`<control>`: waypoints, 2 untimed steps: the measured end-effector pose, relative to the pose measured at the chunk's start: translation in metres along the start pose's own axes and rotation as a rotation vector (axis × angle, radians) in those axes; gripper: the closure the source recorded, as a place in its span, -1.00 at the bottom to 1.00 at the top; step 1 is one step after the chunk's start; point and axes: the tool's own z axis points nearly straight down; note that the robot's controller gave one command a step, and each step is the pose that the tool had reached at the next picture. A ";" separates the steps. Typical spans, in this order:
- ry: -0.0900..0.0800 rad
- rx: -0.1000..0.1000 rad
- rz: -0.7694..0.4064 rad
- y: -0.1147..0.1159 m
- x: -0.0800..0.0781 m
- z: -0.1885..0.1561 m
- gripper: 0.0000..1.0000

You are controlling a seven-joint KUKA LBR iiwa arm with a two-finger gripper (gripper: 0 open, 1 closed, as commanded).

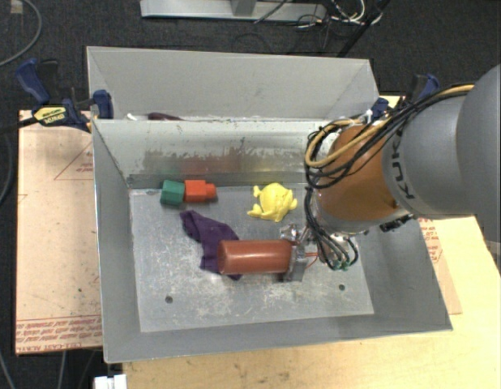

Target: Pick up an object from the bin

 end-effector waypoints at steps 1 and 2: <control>-0.002 -0.001 0.012 -0.010 -0.011 -0.096 1.00; -0.002 -0.001 0.012 -0.010 -0.011 -0.096 1.00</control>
Offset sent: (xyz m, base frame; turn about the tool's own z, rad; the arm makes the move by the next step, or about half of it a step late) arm 0.0000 0.0000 0.0000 0.0000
